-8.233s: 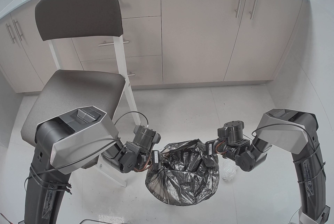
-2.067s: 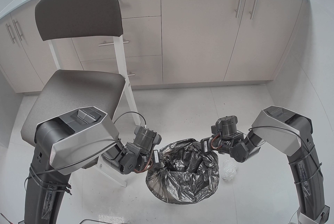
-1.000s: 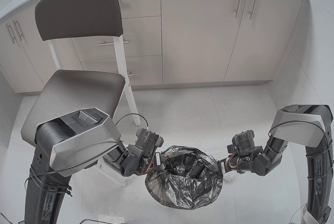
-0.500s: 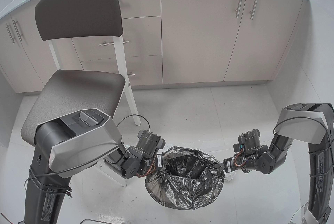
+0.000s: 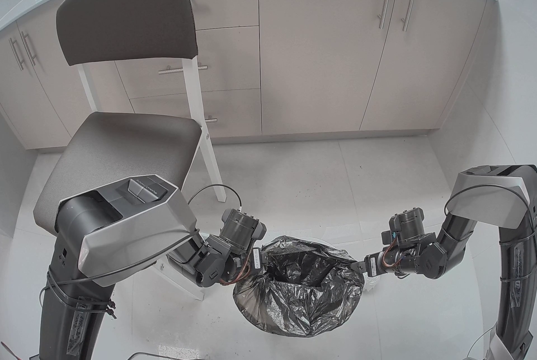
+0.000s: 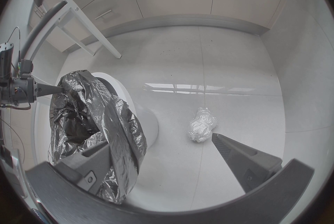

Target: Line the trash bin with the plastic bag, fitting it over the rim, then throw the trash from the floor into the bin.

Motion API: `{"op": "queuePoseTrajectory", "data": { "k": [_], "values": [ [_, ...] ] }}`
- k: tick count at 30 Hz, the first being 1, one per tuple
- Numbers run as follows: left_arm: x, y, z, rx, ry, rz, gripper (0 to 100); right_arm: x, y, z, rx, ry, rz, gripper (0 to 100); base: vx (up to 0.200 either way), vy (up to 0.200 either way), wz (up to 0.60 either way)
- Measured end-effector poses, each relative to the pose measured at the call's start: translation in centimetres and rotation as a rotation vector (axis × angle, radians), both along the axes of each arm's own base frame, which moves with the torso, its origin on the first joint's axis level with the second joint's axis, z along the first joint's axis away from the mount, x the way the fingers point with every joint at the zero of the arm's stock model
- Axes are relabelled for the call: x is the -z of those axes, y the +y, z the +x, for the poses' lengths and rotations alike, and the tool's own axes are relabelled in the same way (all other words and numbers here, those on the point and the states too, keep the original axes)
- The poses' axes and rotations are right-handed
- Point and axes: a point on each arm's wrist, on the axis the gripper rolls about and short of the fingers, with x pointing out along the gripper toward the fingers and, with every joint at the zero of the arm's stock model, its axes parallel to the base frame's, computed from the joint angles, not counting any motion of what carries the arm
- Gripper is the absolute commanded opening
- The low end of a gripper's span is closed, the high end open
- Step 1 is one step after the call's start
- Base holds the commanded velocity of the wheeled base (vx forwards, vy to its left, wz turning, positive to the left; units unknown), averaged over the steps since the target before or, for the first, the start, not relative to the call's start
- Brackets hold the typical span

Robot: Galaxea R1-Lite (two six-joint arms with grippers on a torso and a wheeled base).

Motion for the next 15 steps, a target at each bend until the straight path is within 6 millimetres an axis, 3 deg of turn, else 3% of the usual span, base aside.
{"op": "queuePoseTrajectory", "data": {
  "k": [15],
  "values": [
    [0.0,0.0,0.0,-0.001,0.002,-0.001,100,0.1,-1.6,-1.5,0.05,0.029,0.013,100,0.0,0.0,0.0]
  ]
}}
